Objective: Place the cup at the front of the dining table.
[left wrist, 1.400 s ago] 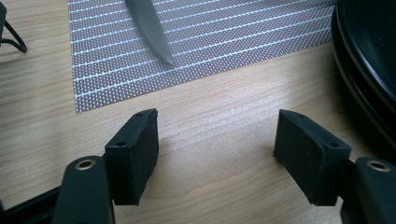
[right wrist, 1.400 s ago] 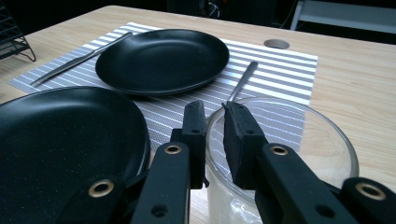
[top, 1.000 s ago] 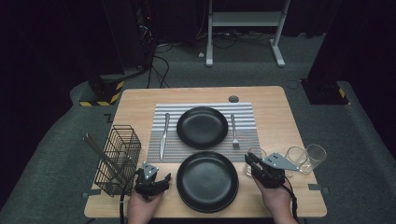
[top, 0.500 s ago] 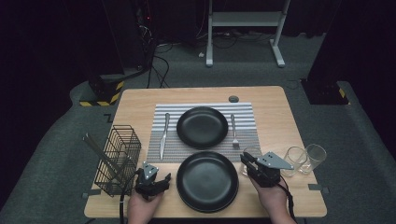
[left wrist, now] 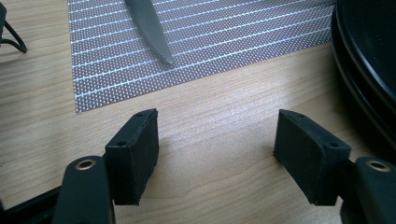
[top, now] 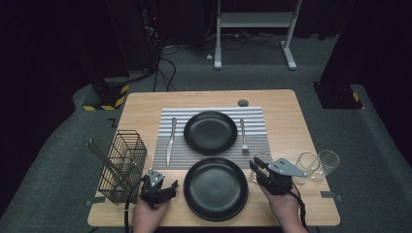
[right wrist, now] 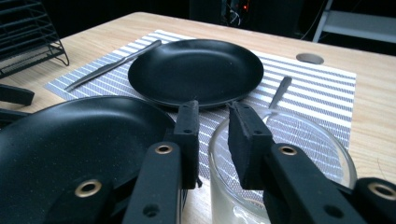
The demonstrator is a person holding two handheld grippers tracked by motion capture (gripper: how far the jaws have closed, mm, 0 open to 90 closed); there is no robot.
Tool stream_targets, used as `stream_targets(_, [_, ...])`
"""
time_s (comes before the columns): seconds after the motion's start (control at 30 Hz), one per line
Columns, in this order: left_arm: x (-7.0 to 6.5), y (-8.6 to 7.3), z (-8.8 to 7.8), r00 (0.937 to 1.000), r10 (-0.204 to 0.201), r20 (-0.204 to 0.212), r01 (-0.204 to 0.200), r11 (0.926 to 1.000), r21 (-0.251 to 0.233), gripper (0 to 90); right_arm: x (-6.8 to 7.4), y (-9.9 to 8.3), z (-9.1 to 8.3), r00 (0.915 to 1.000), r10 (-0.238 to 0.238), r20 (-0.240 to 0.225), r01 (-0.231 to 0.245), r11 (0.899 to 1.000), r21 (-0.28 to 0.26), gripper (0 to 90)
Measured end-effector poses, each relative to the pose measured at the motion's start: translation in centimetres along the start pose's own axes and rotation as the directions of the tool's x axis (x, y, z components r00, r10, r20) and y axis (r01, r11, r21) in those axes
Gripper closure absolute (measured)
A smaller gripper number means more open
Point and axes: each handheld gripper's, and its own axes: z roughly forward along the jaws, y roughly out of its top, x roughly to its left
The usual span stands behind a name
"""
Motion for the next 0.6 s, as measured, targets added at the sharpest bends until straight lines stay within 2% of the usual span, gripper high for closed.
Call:
stream_targets(0.23, [0.02,0.00,-0.02,1.0000,0.003,0.000,-0.003,1.0000,0.003,30.9,0.13,0.32,-0.13,0.9999,-0.008,-0.012,0.008,1.000,-0.009,66.0])
stream_targets(0.33, [0.01,0.00,-0.02,1.0000,0.004,0.000,-0.004,1.0000,0.003,30.9,0.02,0.49,-0.18,0.9999,-0.015,0.000,0.015,1.000,-0.005,63.1])
stream_targets(0.6, [-0.01,0.00,-0.03,1.0000,0.003,-0.001,-0.003,1.0000,0.003,30.9,-0.77,0.91,-0.49,0.9999,0.003,0.012,-0.003,1.000,-0.020,51.7])
